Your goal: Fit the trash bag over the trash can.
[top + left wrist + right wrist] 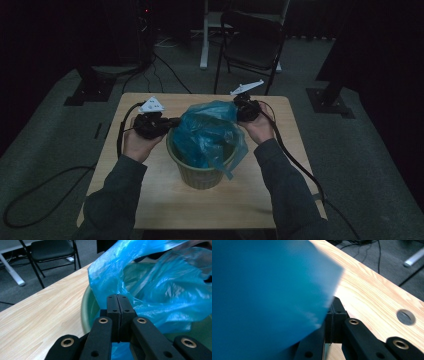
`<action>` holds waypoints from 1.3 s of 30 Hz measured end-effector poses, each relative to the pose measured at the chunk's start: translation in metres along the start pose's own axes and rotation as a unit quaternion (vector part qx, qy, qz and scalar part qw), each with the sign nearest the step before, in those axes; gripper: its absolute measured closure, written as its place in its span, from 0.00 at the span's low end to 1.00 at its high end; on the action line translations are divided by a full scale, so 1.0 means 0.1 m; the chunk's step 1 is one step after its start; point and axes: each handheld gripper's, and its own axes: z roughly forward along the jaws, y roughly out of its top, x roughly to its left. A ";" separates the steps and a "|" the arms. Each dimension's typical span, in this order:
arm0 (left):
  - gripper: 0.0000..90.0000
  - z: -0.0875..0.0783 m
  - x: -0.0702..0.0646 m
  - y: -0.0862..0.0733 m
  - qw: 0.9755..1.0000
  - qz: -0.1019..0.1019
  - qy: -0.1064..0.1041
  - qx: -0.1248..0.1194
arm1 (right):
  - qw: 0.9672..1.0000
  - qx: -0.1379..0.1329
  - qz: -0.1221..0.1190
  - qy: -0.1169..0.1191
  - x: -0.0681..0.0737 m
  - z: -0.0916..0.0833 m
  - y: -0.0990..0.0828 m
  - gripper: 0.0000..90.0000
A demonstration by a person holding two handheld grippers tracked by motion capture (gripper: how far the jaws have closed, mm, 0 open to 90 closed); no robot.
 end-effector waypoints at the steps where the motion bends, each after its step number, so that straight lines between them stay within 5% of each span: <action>1: 1.00 0.00 0.01 -0.01 1.000 -0.004 0.001 -0.001 | 1.000 0.002 0.003 -0.008 -0.02 -0.02 -0.01 1.00; 9: 1.00 -0.04 0.12 -0.10 1.000 -0.017 0.017 0.004 | 0.998 0.013 0.001 -0.058 -0.06 -0.10 -0.03 1.00; 17: 1.00 -0.03 0.27 -0.18 0.999 -0.040 0.032 0.011 | 0.996 0.029 0.012 -0.083 -0.11 -0.08 -0.06 1.00; 18: 1.00 0.02 0.35 -0.23 0.998 -0.056 0.035 0.018 | 0.996 0.033 0.024 -0.078 -0.15 -0.06 -0.10 1.00; 24: 1.00 0.14 0.45 -0.29 0.996 -0.077 0.032 0.030 | 0.996 0.043 0.047 -0.062 -0.25 0.00 -0.24 1.00; 35: 1.00 0.21 0.46 -0.41 0.995 -0.092 0.013 0.036 | 0.997 0.053 0.047 -0.035 -0.22 0.00 -0.43 1.00; 39: 1.00 0.16 0.47 -0.56 0.993 -0.116 -0.007 0.027 | 0.997 0.048 0.053 -0.007 -0.21 -0.07 -0.59 1.00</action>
